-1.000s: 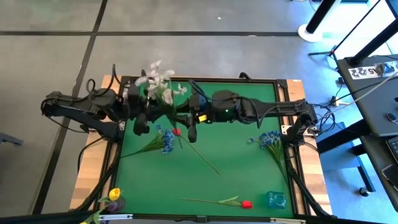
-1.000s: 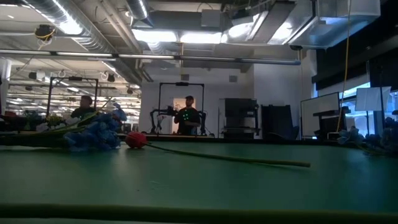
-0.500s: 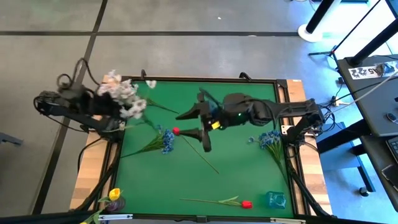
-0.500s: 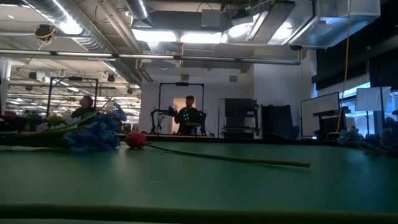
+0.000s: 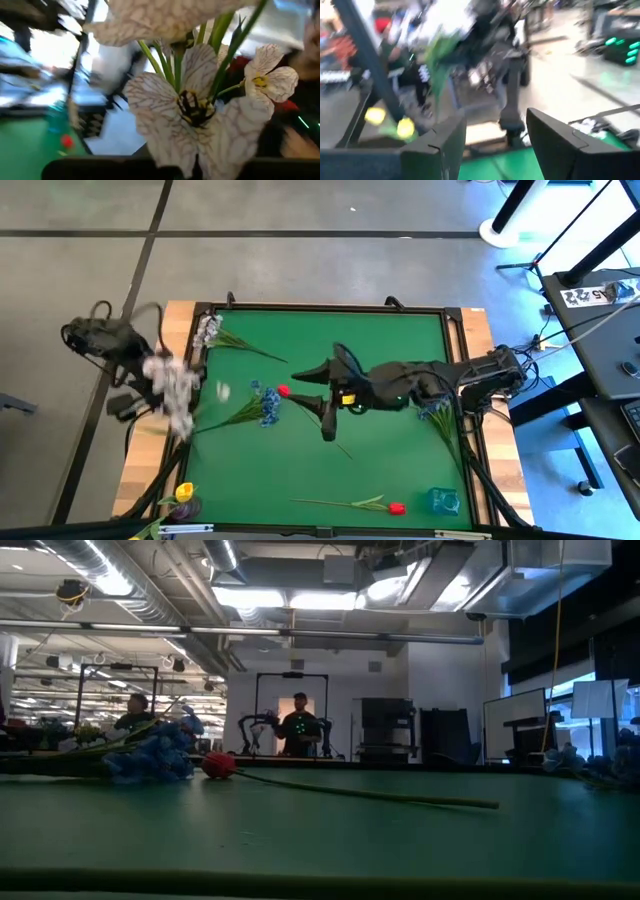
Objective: Sort flowers into vase by color
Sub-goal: Put the right white flowers into the purple vase
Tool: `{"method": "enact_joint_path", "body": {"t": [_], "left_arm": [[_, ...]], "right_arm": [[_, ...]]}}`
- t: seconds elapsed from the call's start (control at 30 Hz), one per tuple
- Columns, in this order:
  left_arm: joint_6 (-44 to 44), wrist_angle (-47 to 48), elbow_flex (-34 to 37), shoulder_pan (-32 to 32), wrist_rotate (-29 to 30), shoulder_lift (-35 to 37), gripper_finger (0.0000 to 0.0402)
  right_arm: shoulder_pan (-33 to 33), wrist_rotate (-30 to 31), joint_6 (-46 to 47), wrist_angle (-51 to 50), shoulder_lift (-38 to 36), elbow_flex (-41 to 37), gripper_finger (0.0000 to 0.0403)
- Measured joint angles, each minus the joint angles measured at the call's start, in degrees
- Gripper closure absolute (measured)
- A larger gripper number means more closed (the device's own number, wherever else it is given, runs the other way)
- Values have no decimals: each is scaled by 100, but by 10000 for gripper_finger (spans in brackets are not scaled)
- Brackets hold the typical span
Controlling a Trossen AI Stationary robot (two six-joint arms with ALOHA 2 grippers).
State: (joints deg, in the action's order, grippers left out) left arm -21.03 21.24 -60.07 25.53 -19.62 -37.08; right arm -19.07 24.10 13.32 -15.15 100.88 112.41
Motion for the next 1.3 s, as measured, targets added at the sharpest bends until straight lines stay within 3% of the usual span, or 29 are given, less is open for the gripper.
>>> {"method": "enact_joint_path", "body": {"t": [0.1, 0.17, 0.43, 0.57, 0.93, 1.3], "left_arm": [[460, 53, 73, 652, -296, -255, 394], [676, 52, 209, 1136, -193, -352, 394], [689, -101, 709, 2729, 1397, -179, 394], [342, -48, 928, 3235, 1721, 142, 395], [267, -1958, 2262, 3841, 1759, 564, 395], [358, -3026, 3083, 4413, 1735, 559, 395]], "right_arm": [[-180, 610, 159, 296, 39, 12, 198], [-300, 963, 356, 216, 67, 9, 198], [-515, 1546, 1205, 180, 300, 8, 198], [-521, 1547, 1462, 133, 444, -1, 198], [-375, 1624, 1661, 151, 625, -1, 198], [-372, 1827, 1943, 112, 623, -1, 198]]}}
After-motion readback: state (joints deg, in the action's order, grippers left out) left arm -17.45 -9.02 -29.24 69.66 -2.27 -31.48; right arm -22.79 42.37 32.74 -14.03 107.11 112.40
